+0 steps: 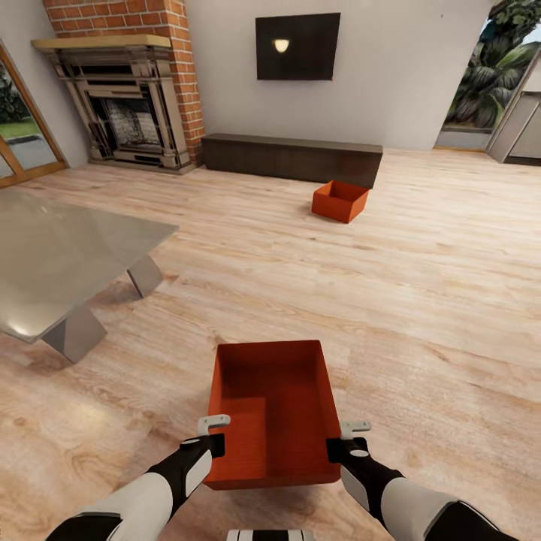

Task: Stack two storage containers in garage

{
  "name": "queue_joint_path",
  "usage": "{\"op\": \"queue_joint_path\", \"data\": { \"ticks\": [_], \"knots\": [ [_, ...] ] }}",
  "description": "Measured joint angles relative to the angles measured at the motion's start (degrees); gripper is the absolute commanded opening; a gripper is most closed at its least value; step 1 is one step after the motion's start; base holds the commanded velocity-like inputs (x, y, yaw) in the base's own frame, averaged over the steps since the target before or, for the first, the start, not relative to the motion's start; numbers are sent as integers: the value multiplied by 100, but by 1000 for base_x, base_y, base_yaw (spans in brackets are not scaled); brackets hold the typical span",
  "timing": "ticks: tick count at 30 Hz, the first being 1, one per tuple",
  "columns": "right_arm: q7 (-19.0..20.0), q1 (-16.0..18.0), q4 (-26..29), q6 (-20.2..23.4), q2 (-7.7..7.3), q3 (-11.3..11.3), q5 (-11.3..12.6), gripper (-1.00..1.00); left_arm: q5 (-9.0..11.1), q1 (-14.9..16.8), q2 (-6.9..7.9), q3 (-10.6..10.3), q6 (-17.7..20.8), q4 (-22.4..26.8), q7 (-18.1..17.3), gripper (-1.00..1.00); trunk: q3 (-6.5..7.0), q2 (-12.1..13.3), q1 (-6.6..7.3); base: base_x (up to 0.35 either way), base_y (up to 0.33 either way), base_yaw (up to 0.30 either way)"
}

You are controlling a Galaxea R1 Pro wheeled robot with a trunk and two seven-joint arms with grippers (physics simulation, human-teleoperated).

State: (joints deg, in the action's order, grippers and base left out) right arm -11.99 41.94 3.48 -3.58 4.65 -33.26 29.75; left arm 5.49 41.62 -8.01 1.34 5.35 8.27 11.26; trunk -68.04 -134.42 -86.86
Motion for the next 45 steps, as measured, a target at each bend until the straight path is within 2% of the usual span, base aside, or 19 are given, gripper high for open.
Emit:
{"op": "queue_joint_path", "data": {
  "ticks": [45],
  "knots": [
    [27,2,-61,30,13,56,-21,-100,-47,0,-5,26,94,4,12,-100,808,1805,988,0,0,0]
  ]
}}
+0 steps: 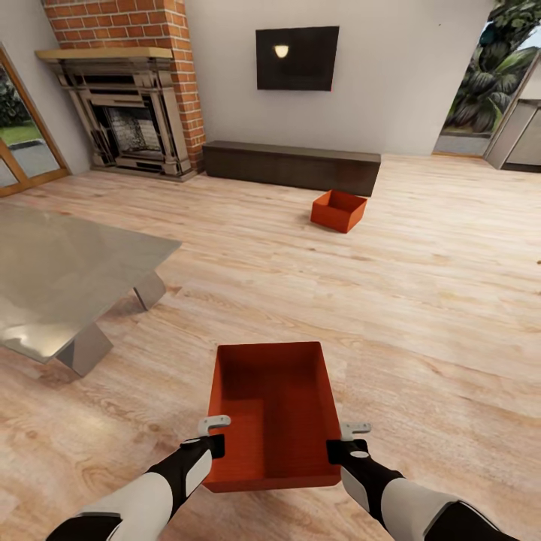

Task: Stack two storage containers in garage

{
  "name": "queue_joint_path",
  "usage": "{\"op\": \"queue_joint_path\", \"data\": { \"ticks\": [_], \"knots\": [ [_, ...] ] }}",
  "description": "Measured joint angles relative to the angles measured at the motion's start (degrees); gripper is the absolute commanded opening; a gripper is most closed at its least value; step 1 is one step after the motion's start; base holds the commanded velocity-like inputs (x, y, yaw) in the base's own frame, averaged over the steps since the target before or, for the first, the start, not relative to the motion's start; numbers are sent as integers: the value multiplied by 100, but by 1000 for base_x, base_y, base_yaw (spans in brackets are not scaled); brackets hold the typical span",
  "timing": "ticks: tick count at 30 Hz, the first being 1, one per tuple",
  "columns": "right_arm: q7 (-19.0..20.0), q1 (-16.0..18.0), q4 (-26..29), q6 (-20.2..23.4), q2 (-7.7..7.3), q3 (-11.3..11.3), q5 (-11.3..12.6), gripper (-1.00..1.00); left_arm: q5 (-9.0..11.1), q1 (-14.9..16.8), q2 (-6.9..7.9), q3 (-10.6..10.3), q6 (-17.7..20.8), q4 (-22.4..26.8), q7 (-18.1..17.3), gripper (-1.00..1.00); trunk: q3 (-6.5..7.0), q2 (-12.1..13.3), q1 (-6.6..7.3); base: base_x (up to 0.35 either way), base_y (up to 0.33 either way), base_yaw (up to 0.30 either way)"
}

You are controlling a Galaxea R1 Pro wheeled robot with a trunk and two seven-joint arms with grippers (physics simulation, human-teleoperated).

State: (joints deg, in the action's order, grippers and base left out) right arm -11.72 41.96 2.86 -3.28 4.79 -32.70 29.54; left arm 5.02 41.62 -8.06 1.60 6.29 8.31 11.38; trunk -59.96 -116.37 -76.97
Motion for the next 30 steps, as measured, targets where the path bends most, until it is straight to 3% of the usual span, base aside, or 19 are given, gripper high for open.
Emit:
{"op": "queue_joint_path", "data": {
  "ticks": [7,30],
  "knots": [
    [-11,0,13,10,3,-6,-1,-100,18,0,6,-13,1,3,-3,-100,126,281,154,0,0,0],
    [-7,0,8,-7,2,-6,2,-100,15,0,6,-15,-12,2,-7,-100,126,282,154,0,0,0]
  ]
}}
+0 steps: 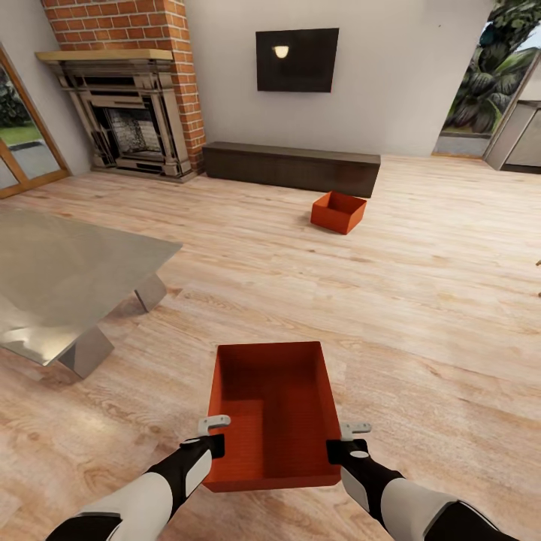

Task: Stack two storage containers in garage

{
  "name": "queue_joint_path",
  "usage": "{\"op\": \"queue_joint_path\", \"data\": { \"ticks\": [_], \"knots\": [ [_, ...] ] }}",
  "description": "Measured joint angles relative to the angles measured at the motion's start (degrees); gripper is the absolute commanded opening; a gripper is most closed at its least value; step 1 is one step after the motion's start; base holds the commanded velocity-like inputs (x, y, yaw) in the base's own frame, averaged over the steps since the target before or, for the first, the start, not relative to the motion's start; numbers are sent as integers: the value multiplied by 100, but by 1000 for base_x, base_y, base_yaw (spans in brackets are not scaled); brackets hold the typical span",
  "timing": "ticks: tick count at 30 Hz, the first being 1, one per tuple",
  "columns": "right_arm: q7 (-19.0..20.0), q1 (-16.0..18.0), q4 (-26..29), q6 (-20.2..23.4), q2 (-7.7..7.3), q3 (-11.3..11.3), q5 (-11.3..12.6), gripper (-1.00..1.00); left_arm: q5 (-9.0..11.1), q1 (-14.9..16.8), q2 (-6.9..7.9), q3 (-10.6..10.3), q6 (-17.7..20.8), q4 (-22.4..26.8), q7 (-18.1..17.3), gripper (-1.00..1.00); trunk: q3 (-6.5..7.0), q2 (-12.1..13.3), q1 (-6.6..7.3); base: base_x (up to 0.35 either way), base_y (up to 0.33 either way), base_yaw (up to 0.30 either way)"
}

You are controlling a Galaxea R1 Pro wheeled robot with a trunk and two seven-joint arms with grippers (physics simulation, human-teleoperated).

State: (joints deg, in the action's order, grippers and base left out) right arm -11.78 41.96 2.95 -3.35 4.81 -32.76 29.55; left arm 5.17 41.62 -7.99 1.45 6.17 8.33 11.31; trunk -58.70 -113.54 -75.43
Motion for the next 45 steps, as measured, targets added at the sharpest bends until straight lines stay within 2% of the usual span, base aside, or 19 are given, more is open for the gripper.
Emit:
{"op": "queue_joint_path", "data": {
  "ticks": [7,45],
  "knots": [
    [5,0,-8,-8,0,1,1,-100,0,0,-2,0,-5,-5,1,-100,0,0,0,0,0,0],
    [-18,0,32,47,-2,-21,4,-100,3,0,4,15,15,-1,-4,-100,682,1523,834,0,0,0]
  ]
}}
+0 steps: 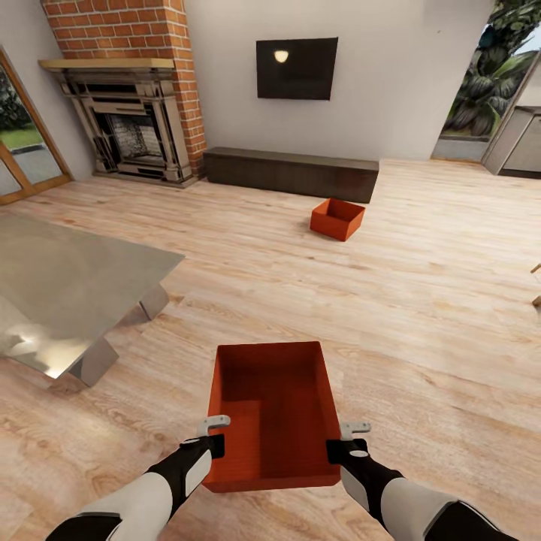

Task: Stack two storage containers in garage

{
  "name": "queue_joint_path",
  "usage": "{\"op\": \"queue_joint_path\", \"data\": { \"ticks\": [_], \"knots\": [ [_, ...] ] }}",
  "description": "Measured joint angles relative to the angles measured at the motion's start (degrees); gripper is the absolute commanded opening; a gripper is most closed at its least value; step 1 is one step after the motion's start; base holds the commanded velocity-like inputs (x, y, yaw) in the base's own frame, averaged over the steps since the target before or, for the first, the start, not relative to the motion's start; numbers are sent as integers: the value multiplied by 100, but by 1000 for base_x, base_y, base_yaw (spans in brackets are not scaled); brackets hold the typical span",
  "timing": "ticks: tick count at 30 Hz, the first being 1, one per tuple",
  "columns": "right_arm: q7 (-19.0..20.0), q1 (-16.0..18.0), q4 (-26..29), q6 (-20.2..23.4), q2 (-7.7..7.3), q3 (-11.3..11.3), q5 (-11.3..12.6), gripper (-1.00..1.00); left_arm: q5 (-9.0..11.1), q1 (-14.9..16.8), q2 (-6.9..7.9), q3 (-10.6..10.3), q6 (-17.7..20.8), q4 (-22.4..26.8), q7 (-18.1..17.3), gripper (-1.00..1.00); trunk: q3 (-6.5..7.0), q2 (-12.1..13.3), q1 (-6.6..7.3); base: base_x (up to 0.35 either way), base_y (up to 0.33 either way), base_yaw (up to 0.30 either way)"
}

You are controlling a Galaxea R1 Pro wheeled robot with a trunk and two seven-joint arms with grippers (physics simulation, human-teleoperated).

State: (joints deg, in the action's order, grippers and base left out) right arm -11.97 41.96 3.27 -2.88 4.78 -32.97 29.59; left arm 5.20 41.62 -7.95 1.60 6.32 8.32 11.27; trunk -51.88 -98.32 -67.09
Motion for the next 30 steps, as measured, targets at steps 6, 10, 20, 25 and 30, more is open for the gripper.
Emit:
{"op": "queue_joint_path", "data": {
  "ticks": [6,10,20,25,30],
  "knots": [
    [1,0,7,7,-4,-3,0,-100,-5,0,-2,8,1,0,1,-100,108,241,132,0,0,0],
    [-4,0,4,5,1,0,-3,-100,8,0,2,-5,0,-1,-1,-100,180,401,220,0,0,0],
    [18,1,-82,-79,24,33,6,-100,0,0,3,-34,-3,-4,-1,-100,359,802,439,0,0,0],
    [23,1,-85,-82,22,41,1,-100,-5,0,1,-31,-3,-4,-1,-100,449,1003,549,0,0,0],
    [14,1,-66,-63,20,31,0,-100,3,0,4,-30,-3,-4,-2,-100,539,1203,659,0,0,0]
  ]
}}
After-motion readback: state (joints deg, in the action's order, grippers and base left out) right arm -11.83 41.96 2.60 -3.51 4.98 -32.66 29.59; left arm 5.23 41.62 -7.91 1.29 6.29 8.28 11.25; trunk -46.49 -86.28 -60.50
